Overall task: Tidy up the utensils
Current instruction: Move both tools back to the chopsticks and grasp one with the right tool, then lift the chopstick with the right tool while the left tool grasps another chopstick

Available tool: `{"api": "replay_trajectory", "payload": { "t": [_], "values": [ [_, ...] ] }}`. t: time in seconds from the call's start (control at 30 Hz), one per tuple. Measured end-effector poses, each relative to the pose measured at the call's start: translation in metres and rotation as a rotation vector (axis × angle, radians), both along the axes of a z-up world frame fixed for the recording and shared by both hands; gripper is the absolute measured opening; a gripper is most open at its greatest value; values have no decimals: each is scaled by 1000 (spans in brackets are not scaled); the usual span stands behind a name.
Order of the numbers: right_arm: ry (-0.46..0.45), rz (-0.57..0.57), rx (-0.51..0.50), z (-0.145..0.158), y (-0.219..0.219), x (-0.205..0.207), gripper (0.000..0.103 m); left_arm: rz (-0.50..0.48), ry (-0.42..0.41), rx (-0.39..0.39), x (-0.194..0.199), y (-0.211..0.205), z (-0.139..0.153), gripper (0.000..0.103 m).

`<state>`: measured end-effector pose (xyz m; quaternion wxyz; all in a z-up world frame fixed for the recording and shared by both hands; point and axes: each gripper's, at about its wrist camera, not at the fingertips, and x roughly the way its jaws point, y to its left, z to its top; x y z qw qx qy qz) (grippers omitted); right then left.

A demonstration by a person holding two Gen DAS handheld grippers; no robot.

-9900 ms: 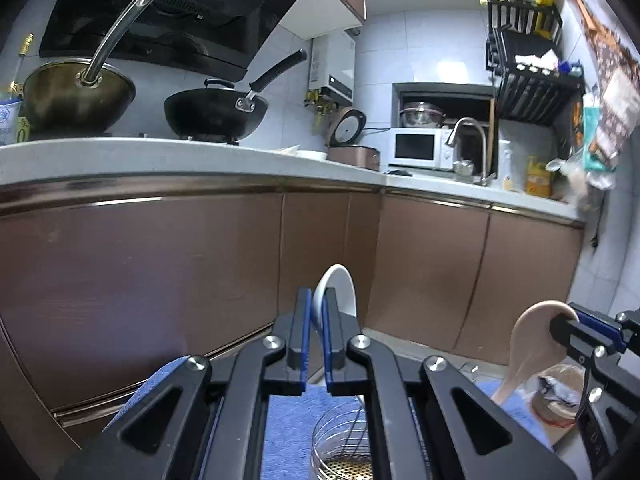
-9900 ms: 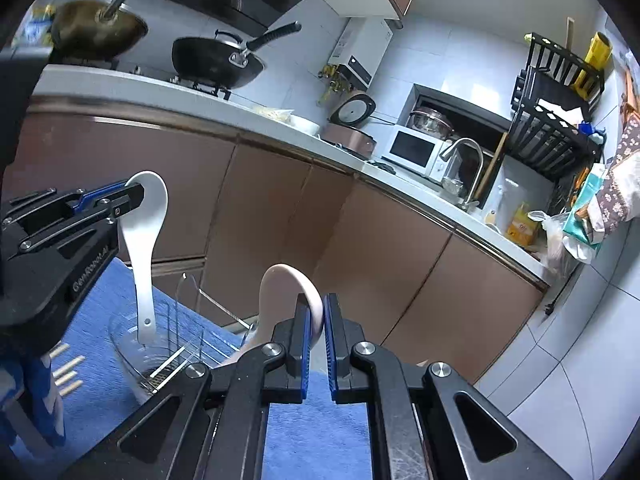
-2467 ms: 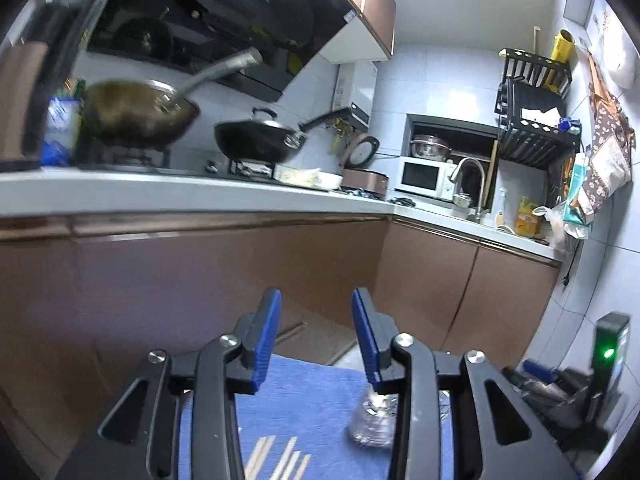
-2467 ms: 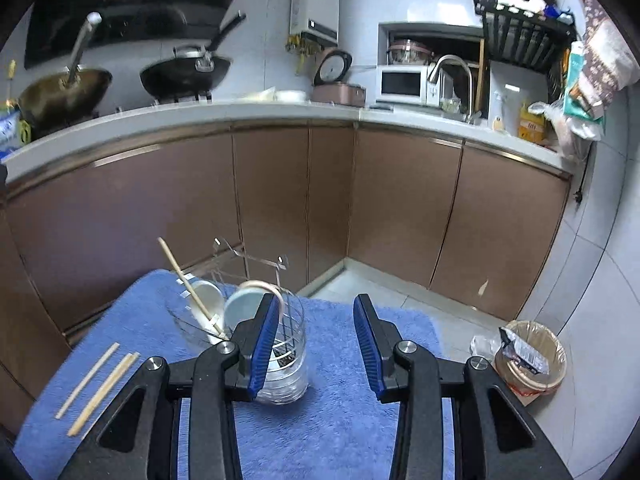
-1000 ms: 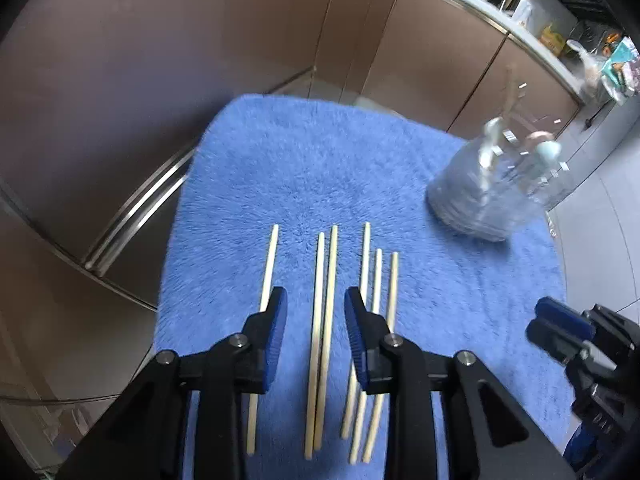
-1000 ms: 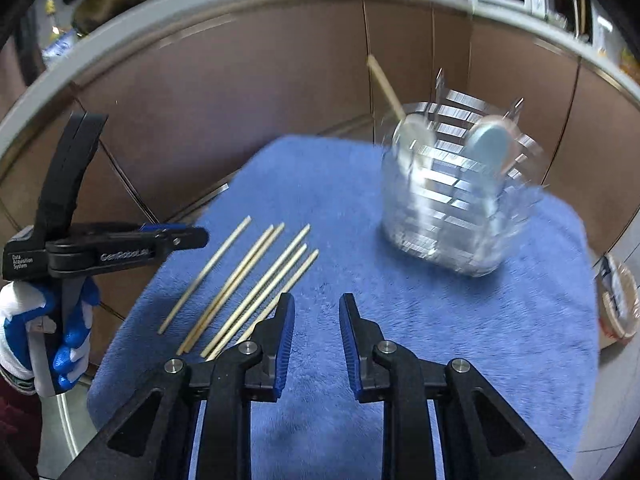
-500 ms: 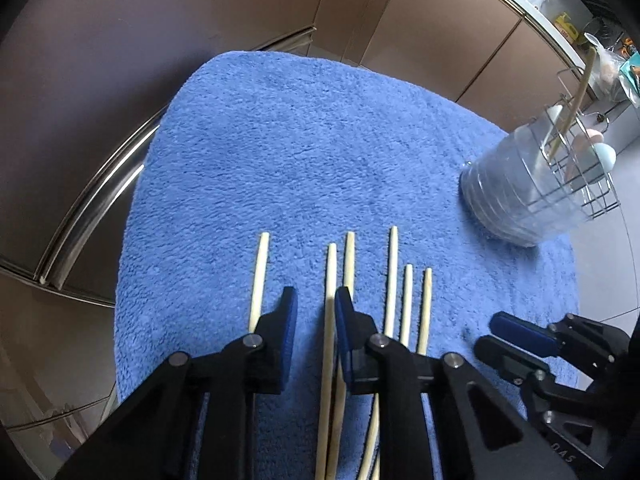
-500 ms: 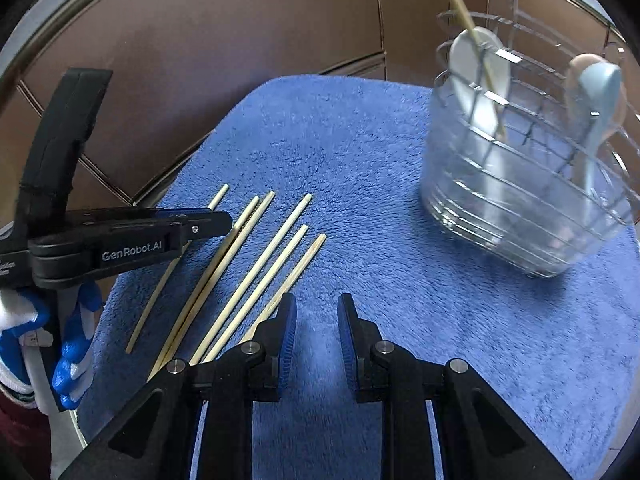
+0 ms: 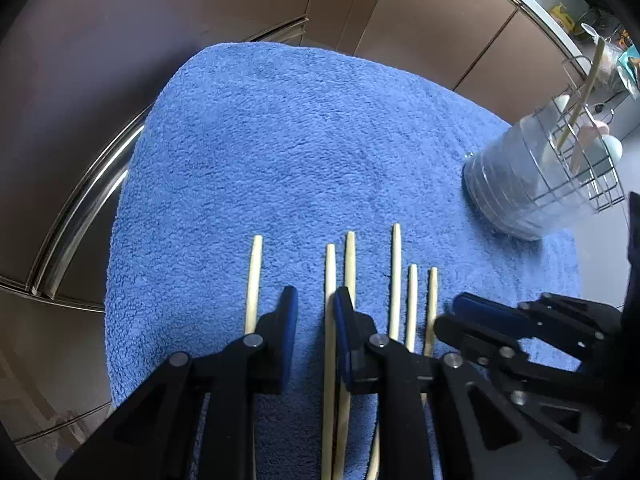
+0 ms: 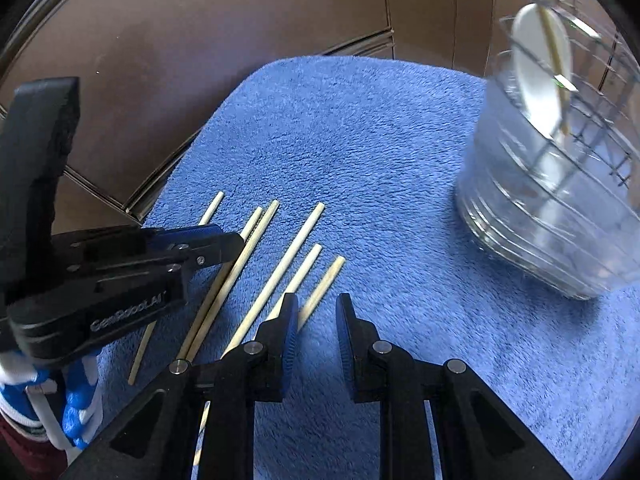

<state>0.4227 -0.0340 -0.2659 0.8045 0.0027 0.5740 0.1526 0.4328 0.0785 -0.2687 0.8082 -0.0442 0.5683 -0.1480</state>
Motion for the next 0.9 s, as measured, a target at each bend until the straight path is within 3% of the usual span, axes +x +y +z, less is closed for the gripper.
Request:
{"api": "replay_trajectory", "payload": {
  "t": [0.37,0.5,0.67,0.77,0.9],
  "values": [
    [-5,41,-147,-7,22,5,18,-27,6,6,1,-5,-1,17],
    [-4,75,-179,-7,23,3,12,-27,9,-7,1,-3,-1,16],
    [9,118,-190,-4,15,-8,6,-37,10,14,2,-4,-1,15],
    [15,123,-181,-3,10,-11,6,-50,23,19,2,-11,-1,5],
    [16,128,-151,1,0,-20,6,-66,11,81,0,-24,0,4]
  ]
}}
